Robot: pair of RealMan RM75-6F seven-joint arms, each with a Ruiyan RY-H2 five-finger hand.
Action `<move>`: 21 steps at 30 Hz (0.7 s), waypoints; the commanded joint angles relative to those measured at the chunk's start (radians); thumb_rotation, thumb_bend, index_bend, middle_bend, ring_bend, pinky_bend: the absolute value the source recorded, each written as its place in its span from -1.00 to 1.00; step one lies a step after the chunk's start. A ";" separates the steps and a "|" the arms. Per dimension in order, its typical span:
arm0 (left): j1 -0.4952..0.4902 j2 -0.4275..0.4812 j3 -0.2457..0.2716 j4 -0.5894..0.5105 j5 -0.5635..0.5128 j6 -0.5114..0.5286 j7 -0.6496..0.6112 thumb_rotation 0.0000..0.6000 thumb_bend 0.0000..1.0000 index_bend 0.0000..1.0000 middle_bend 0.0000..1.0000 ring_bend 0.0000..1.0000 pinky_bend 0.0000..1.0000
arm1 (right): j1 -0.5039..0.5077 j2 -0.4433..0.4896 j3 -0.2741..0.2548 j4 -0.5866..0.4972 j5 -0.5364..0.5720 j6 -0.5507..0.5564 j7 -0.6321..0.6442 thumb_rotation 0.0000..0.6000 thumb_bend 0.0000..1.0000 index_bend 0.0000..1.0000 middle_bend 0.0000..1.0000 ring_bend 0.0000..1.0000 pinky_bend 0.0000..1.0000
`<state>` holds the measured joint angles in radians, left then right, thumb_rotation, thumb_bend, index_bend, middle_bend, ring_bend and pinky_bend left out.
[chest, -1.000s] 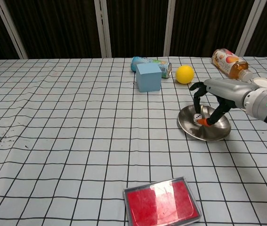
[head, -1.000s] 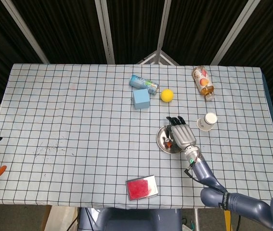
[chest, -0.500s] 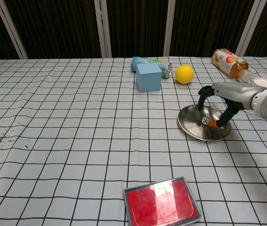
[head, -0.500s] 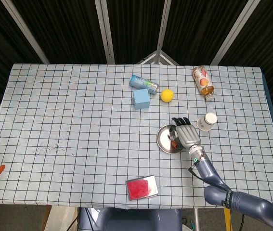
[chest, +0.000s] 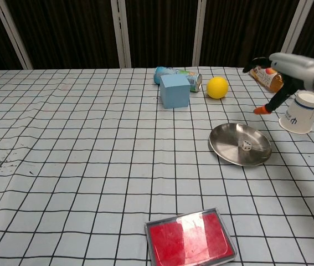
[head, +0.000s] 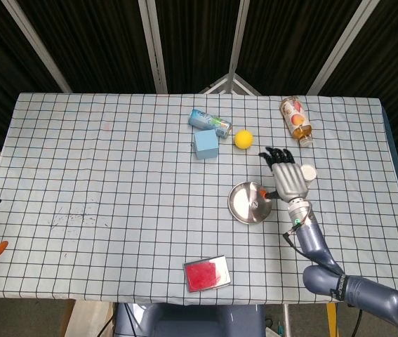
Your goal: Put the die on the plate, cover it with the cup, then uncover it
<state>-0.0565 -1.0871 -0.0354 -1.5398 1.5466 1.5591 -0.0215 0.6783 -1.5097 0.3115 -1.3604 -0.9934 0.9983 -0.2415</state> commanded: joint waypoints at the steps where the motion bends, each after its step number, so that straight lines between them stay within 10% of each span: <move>1: -0.001 0.002 0.001 -0.004 -0.003 -0.005 -0.003 1.00 -0.41 -0.68 -1.00 -1.00 -0.95 | -0.013 0.045 0.014 0.023 0.037 -0.021 0.006 1.00 -0.59 -0.66 -0.82 -0.68 -1.00; 21: 0.003 0.003 -0.001 -0.006 -0.005 0.000 -0.004 1.00 -0.41 -0.67 -1.00 -1.00 -0.95 | 0.000 0.104 -0.042 0.098 0.152 -0.160 -0.035 1.00 -0.59 -0.54 -0.65 -0.65 -1.00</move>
<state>-0.0534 -1.0844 -0.0366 -1.5461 1.5417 1.5596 -0.0260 0.6750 -1.4047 0.2699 -1.2668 -0.8449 0.8419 -0.2747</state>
